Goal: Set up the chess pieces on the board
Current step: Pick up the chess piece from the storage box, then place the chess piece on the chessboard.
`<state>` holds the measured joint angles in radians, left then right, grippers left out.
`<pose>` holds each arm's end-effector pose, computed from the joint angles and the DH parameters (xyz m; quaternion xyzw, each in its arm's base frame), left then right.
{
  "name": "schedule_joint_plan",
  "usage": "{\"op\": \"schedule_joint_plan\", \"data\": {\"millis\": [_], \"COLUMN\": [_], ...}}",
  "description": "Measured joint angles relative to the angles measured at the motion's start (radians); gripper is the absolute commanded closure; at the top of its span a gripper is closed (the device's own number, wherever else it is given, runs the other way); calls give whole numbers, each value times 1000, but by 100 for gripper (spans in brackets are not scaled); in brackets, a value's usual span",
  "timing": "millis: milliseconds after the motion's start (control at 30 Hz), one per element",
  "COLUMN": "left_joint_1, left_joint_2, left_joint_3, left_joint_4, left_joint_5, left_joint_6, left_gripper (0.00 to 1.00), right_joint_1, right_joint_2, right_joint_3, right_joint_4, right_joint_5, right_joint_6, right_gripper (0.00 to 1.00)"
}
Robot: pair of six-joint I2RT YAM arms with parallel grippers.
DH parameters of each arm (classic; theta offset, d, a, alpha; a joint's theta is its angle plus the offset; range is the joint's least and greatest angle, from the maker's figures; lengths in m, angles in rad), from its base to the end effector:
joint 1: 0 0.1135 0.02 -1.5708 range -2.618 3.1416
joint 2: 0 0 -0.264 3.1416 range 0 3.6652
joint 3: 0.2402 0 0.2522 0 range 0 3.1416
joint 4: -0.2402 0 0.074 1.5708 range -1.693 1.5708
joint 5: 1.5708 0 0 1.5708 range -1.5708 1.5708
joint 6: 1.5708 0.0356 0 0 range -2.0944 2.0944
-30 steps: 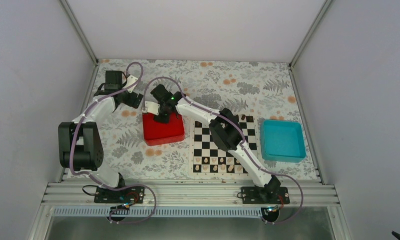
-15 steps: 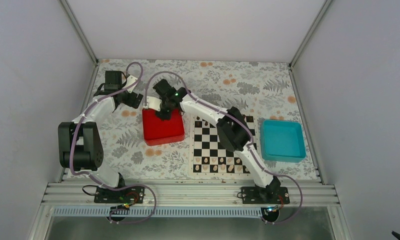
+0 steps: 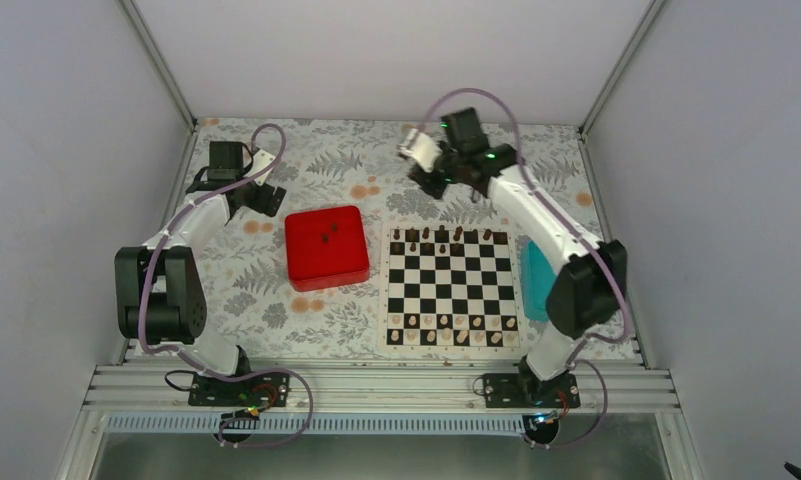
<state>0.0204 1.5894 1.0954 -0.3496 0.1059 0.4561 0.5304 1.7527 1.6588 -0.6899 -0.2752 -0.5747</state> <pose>0.3418 0.0032 0.2324 0.2201 0.9072 0.0357 0.3568 0.3349 0.2076 0.3335 -0.5249 0.7511 0.1182 0.3825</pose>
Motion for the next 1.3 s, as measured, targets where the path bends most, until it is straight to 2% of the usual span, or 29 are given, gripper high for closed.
{"op": "schedule_joint_plan", "data": {"millis": [300,533,767,1067,1300], "left_joint_1": [0,0,0,2,2], "left_joint_2": [-5,-5,-5,-5,-5], "left_joint_3": [0,0,0,0,-3], "left_joint_4": [-4,-5,-5,-4,-3], "left_joint_5": [0,0,0,0,0], "left_joint_6": [0,0,0,0,0], "left_gripper": [0,0,0,0,0], "right_joint_1": [-328,-481,-493,-491,-478], "right_joint_2": [-311,-344,-291,-134,-107], "right_joint_3": [-507,-716,-750,-737,-720], "right_joint_4": [21,54,114,136,150], "right_joint_5": [-45,-81,-116,-159,-167], "right_joint_6": [-38,-92,-113,-124,-124], "right_gripper": [89,89,89,89,89]}}
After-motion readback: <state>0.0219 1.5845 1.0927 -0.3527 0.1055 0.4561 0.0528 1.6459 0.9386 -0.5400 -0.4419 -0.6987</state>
